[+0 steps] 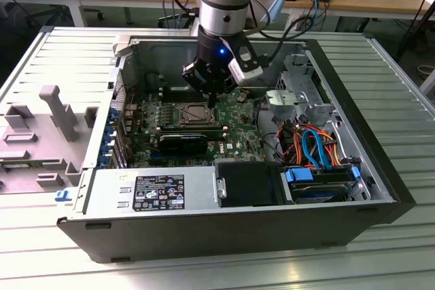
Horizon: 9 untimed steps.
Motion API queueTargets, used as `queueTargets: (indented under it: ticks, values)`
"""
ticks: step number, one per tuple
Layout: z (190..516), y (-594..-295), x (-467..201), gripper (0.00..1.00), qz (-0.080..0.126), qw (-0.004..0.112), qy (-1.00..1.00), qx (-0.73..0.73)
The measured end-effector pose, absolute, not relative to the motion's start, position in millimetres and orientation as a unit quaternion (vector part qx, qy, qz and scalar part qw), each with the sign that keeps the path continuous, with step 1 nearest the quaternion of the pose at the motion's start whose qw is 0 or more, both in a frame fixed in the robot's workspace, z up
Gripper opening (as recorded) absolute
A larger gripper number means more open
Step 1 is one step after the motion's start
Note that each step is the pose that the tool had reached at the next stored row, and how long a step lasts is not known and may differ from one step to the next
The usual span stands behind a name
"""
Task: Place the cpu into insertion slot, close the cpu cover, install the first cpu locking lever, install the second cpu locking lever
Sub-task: 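Install the second cpu locking lever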
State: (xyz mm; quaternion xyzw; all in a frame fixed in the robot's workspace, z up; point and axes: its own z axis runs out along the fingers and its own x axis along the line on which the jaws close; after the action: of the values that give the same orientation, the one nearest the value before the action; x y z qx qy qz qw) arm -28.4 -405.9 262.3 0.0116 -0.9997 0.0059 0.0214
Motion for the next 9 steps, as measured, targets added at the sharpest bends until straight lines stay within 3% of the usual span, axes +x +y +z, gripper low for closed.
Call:
queueTargets:
  ticks: [9]
  values:
    - [243, -408, -16, 0.11, 0.006, 0.023, -1.000, 0.018]
